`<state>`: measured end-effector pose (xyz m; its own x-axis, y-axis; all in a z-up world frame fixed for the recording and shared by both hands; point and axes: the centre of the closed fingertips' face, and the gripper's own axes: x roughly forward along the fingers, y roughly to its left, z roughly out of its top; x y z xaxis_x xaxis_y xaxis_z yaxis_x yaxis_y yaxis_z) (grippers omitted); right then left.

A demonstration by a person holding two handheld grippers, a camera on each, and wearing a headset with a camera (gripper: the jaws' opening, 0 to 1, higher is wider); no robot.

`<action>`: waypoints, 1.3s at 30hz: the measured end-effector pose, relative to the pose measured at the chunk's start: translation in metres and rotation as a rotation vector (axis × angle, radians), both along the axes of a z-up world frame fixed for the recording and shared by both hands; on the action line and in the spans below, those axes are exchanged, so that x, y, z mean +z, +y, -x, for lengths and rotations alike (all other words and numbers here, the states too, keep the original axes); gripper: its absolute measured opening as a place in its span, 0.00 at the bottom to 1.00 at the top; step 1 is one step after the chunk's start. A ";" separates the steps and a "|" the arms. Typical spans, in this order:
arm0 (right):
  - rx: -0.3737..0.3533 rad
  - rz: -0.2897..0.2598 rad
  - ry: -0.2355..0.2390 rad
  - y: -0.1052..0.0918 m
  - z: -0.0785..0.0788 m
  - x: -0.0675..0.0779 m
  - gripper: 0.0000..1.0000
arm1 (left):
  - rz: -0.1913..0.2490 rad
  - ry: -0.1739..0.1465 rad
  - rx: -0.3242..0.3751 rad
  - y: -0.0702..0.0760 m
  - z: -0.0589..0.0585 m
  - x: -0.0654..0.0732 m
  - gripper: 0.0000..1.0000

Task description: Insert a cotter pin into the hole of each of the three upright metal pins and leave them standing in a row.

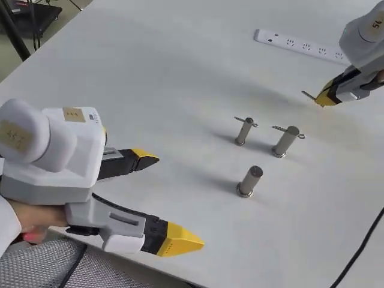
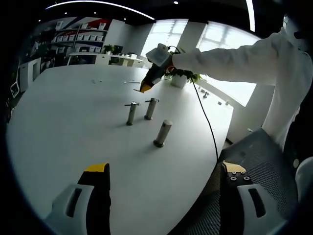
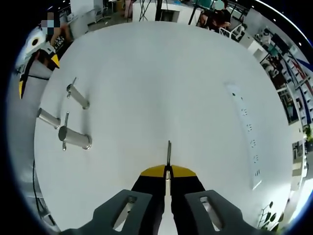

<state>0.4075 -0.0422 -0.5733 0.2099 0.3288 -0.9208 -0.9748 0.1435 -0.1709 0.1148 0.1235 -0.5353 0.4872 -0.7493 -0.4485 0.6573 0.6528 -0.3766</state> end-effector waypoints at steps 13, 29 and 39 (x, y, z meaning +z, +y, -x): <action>0.097 -0.101 -0.093 0.000 0.077 0.048 0.00 | 0.047 -0.060 0.039 -0.005 -0.014 0.024 0.85; 0.125 -0.267 -0.213 0.023 0.171 0.077 0.00 | 0.106 0.014 0.020 -0.034 -0.036 0.033 0.70; 0.143 -0.346 -0.208 0.051 0.232 0.074 0.00 | 0.163 0.079 -0.011 -0.061 -0.044 0.034 0.56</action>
<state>0.1754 0.0089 -0.4998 0.3098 0.6501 -0.6938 -0.9387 0.0932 -0.3318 0.1592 0.0626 -0.5014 0.4462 -0.8206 -0.3571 0.6284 0.5715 -0.5278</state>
